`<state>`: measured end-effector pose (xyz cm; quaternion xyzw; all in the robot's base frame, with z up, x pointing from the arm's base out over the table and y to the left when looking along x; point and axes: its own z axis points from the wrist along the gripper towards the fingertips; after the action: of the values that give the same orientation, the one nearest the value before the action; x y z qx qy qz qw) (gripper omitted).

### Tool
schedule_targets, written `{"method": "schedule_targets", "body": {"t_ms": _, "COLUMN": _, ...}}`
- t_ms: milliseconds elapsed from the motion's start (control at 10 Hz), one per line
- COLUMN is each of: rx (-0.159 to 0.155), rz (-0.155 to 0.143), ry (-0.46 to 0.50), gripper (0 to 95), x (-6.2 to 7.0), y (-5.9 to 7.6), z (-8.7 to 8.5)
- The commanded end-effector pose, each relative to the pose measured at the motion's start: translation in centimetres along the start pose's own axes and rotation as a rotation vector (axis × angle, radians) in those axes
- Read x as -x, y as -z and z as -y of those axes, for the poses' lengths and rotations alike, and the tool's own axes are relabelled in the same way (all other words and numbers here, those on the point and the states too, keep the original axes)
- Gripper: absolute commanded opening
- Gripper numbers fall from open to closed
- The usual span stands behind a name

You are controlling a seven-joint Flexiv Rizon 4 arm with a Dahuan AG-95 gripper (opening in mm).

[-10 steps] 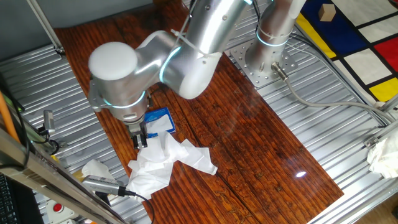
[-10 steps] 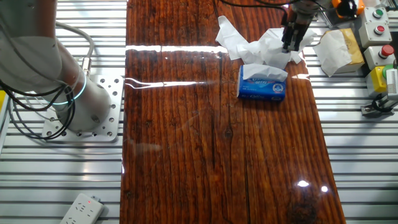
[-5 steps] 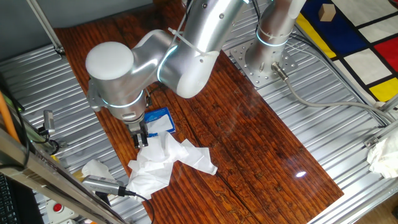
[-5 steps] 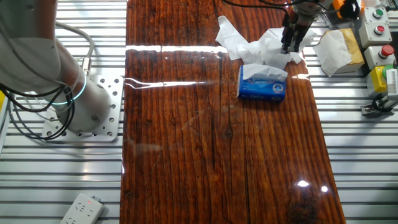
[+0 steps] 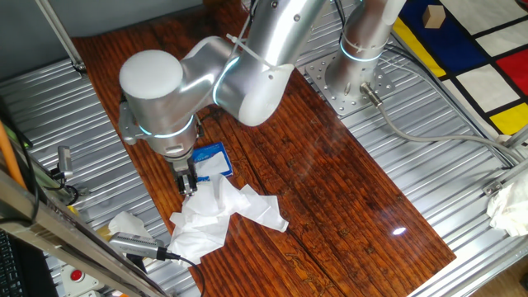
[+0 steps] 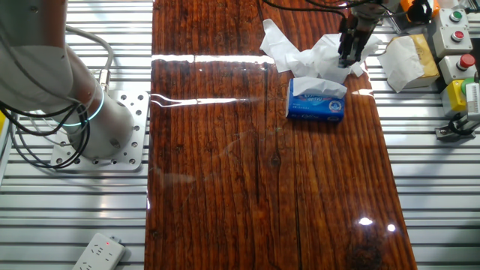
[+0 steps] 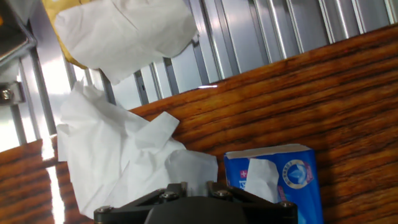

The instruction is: Pull out a napkin

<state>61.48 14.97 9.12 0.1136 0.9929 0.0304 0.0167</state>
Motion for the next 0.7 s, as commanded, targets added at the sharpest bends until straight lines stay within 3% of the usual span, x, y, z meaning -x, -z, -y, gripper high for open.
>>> {"method": "schedule_targets", "body": {"t_ms": 100, "rx": 0.016, "rz": -0.001, "ry": 0.005, "gripper": 95.0, "x": 0.0, "y": 0.2, "z": -0.1}}
{"method": "schedule_targets", "body": {"t_ms": 700, "rx": 0.011, "rz": -0.012, "ry": 0.050, "gripper": 95.0, "x": 0.3, "y": 1.4, "z": 0.4}}
